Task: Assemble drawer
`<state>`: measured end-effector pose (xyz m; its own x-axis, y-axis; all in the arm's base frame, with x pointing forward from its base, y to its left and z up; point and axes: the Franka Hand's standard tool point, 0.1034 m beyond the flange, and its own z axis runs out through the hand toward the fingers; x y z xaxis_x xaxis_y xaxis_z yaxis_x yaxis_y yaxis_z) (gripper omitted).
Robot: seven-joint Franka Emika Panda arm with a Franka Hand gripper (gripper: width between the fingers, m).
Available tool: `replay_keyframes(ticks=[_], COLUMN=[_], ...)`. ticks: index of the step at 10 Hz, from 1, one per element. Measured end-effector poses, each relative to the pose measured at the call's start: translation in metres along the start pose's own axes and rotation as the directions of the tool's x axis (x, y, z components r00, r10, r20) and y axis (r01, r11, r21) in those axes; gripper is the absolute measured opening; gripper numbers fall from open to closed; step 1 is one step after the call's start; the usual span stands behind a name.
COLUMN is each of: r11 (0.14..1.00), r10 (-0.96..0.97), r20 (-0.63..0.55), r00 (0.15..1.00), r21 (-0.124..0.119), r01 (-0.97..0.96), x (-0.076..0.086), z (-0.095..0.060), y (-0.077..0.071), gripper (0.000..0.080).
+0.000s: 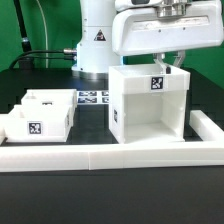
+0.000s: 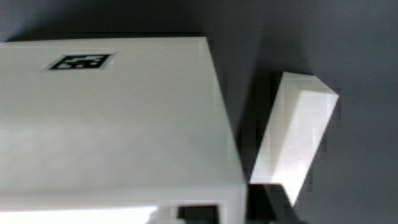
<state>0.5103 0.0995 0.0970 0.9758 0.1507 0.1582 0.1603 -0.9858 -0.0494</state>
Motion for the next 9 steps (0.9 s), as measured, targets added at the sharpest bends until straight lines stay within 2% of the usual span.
replay_keyframes(ticks=[3, 6, 9], r11=[0.983, 0.932, 0.869], r10=[0.182, 0.362, 0.494], r20=[-0.007, -0.057, -0.063], r00=[0.983, 0.93, 0.867], r21=[0.008, 0.029, 0.05], r01=[-0.181, -0.361, -0.491], x=[0.002, 0.016, 0.02], z=[-0.001, -0.001, -0.004], y=[-0.002, 0.015, 0.01], gripper=[0.0038, 0.0039, 0.0041])
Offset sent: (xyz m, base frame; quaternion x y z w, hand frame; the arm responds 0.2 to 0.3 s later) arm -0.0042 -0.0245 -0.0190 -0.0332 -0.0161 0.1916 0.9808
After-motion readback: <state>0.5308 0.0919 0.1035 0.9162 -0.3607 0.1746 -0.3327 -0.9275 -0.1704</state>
